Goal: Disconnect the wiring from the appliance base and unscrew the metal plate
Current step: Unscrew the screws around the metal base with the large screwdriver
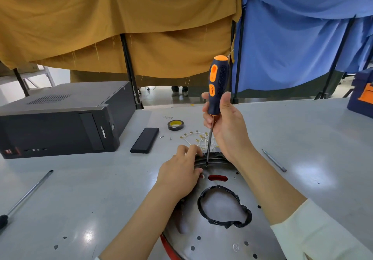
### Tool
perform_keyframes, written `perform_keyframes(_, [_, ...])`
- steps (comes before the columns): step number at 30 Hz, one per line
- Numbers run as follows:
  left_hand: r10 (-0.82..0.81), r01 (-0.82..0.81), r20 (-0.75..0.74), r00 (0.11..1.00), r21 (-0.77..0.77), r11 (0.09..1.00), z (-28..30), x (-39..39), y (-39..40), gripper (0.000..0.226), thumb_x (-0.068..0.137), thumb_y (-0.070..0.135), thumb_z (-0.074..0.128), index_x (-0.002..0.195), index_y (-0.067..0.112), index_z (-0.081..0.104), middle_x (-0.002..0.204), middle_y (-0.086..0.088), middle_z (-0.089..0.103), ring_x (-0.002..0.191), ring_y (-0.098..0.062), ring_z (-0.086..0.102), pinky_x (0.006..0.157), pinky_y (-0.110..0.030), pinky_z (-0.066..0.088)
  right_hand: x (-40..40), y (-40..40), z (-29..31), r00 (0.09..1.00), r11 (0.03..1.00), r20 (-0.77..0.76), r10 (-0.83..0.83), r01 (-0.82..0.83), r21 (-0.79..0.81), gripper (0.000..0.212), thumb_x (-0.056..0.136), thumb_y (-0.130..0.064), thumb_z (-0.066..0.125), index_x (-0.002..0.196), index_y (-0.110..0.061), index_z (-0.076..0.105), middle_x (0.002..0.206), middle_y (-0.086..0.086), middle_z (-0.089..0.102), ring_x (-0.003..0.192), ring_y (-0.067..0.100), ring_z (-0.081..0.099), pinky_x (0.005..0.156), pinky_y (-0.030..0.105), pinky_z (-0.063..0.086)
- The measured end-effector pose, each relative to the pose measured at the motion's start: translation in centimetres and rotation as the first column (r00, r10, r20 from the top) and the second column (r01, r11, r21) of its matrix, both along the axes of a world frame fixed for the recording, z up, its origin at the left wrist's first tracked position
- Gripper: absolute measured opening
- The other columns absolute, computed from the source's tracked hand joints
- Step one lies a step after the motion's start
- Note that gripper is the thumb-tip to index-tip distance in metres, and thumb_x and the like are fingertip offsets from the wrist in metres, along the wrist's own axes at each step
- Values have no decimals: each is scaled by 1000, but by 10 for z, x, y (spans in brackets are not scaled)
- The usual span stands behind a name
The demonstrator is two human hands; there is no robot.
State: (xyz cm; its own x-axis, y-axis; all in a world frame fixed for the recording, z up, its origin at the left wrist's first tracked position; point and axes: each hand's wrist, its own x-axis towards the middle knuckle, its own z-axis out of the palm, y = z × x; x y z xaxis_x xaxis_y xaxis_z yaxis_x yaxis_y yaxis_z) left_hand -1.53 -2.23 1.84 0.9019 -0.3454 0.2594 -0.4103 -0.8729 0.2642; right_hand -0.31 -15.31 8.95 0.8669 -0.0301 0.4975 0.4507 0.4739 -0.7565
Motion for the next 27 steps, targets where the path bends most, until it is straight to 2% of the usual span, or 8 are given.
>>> perform_keyframes(3, [-9, 10, -19, 1000, 47, 999, -2, 2, 1, 25, 95, 41, 44, 119, 34, 46, 129, 10, 40, 107, -15, 53, 76, -27, 40, -1, -2, 0, 999, 999, -1, 32, -32, 29, 47, 87, -50, 44, 111, -11, 55, 70, -2, 55, 55, 8, 35, 52, 21, 30])
perform_keyframes(7, [-1, 4, -30, 1000, 93, 996, -3, 4, 0, 28, 95, 42, 41, 123, 37, 45, 130, 9, 43, 112, -16, 52, 76, -27, 37, -3, -7, -1, 997, 997, -3, -80, 80, 9, 38, 76, -36, 67, 100, -13, 49, 70, -1, 60, 54, 10, 41, 52, 20, 36])
perform_keyframes(10, [1, 2, -26, 1000, 100, 995, -3, 5, 0, 29, 96, 42, 40, 124, 38, 45, 129, 10, 45, 112, -15, 52, 76, -27, 37, -1, -7, -3, 998, 998, 8, -64, 64, -2, 28, 87, -35, 53, 101, -11, 54, 75, 0, 64, 55, 10, 41, 54, 20, 35])
perform_keyframes(13, [-2, 5, -23, 1000, 97, 995, -4, 5, 0, 29, 96, 42, 39, 124, 40, 45, 128, 11, 46, 112, -14, 52, 77, -27, 38, 0, -5, -2, 999, 999, -4, -38, 38, -1, 34, 97, -36, 38, 105, -11, 60, 76, 0, 64, 55, 9, 38, 55, 21, 31])
perform_keyframes(18, [0, 3, -32, 999, 94, 996, -4, 6, 0, 28, 96, 42, 39, 123, 42, 46, 126, 11, 47, 110, -14, 53, 73, -26, 36, 0, -8, -1, 995, 996, -26, -91, 91, 0, 34, 81, -34, 64, 104, -14, 48, 74, 0, 62, 53, 9, 40, 53, 20, 35])
perform_keyframes(21, [0, 3, -39, 999, 88, 996, -5, 5, 1, 27, 96, 42, 40, 122, 42, 46, 126, 12, 47, 108, -14, 54, 72, -25, 35, 0, -9, -3, 992, 992, 10, -128, 128, -10, 16, 92, -24, 55, 102, -13, 49, 77, 1, 65, 55, 10, 44, 55, 21, 38])
perform_keyframes(25, [1, 3, -45, 999, 85, 996, -4, 5, 1, 27, 96, 42, 40, 122, 43, 46, 126, 13, 47, 108, -13, 54, 71, -25, 34, -1, -8, -3, 994, 994, -8, -108, 108, -16, 28, 100, -30, 39, 114, -10, 53, 79, -3, 63, 56, 10, 42, 57, 23, 35])
perform_keyframes(27, [2, 2, -46, 999, 85, 996, -4, 4, 1, 28, 96, 42, 39, 123, 43, 46, 126, 13, 47, 108, -13, 54, 70, -25, 34, 0, -8, -2, 996, 996, -14, -88, 88, -3, 27, 98, -34, 41, 113, -14, 52, 79, -2, 63, 56, 10, 42, 56, 23, 35])
